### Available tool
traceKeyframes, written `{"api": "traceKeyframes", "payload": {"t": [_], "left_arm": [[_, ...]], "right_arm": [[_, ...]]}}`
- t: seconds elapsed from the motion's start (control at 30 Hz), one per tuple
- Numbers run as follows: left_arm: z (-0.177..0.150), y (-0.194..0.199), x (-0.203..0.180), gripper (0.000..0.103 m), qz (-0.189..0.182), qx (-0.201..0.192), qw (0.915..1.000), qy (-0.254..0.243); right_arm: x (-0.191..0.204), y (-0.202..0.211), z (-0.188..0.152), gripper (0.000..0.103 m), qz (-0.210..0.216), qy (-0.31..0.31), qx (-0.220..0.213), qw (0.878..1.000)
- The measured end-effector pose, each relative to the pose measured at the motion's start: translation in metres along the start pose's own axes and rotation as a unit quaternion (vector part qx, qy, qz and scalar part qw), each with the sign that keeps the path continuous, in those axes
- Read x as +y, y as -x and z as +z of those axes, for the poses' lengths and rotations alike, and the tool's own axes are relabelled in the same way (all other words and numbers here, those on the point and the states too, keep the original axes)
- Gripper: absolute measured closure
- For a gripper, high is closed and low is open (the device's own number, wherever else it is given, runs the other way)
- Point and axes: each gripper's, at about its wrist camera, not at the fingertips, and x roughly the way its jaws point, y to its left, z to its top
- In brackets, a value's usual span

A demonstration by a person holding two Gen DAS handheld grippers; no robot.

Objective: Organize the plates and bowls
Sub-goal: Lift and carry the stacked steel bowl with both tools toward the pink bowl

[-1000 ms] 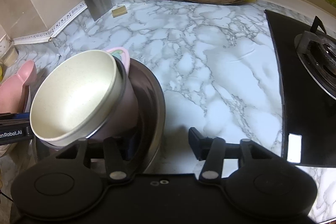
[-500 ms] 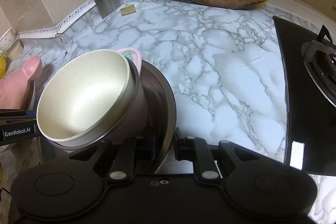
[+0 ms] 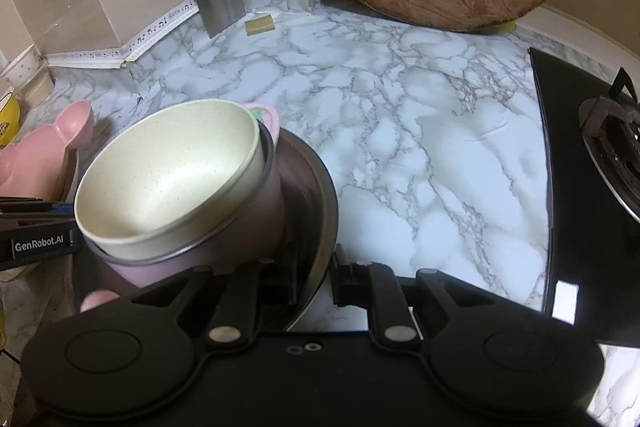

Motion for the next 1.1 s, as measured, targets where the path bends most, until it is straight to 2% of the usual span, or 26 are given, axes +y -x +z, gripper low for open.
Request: {"api": "traceKeyframes", "payload": {"t": [0.5,0.8,1.1], "left_arm": [[0.01,0.045,0.029,0.087,0.026,-0.032,0.9988,0.026],[0.02,0.086,0.073,0.087,0.058,-0.073,0.994,0.059],[0.023,0.121,0.131,0.087,0.109,-0.102,0.9841,0.097]], "right_arm": [[0.039,0.028,0.024,0.087,0.029,0.036,-0.04,0.998],[0.084,0.041,0.051,0.087,0.059,0.076,-0.069,0.993],[0.15,0.032,0.072,0.087,0.101,0.121,-0.079,0.984]]}}
